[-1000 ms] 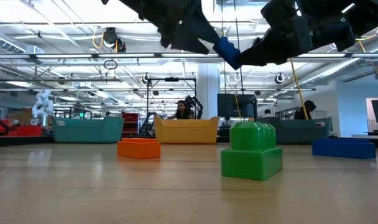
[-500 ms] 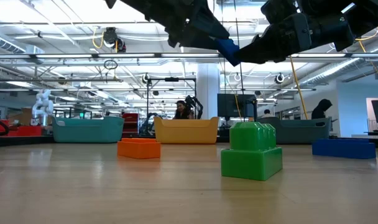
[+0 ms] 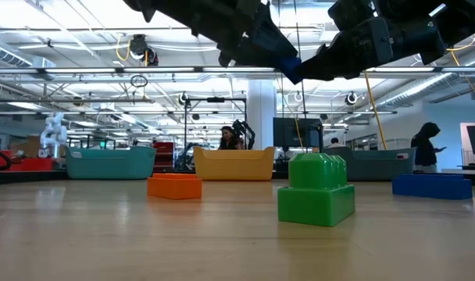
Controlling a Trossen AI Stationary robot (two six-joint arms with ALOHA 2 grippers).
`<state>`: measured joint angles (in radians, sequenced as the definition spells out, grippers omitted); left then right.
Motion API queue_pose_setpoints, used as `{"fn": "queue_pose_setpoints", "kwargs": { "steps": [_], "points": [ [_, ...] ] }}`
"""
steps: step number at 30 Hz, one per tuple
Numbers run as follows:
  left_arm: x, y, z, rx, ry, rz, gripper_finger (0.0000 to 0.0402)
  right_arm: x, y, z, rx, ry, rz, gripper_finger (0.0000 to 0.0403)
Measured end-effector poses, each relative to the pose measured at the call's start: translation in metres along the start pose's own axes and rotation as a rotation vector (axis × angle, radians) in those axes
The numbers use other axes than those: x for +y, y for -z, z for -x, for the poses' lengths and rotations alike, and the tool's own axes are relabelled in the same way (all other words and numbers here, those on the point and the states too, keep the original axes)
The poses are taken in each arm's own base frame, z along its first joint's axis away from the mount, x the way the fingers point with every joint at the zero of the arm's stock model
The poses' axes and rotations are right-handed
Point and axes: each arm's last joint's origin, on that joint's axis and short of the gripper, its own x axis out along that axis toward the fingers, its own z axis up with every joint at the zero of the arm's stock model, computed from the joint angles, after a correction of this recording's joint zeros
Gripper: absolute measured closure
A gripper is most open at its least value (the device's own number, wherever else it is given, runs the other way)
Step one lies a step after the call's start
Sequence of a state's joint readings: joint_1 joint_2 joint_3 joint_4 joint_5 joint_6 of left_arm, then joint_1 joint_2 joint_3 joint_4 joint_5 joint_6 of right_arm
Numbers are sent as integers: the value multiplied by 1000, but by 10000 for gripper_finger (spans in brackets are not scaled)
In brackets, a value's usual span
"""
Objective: Sort & place blocks by color
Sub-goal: Put the blue game piece into the blue bin
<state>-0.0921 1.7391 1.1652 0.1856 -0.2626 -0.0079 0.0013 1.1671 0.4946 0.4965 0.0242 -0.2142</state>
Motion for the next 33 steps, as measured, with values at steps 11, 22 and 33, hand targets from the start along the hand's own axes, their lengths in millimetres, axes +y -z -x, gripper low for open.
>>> {"fn": "queue_pose_setpoints", "kwargs": {
  "steps": [11, 22, 33],
  "points": [
    [0, -1, 1, -4, 1, 19, 263, 0, 1, 0, 5, -3, 0, 272],
    [2, -1, 1, 8, -21, 38, 263, -2, 0, 0, 14, 64, -15, 204],
    [32, -6, 39, 191, -257, 61, 263, -7, 3, 1, 70, 236, -3, 168]
  ]
}}
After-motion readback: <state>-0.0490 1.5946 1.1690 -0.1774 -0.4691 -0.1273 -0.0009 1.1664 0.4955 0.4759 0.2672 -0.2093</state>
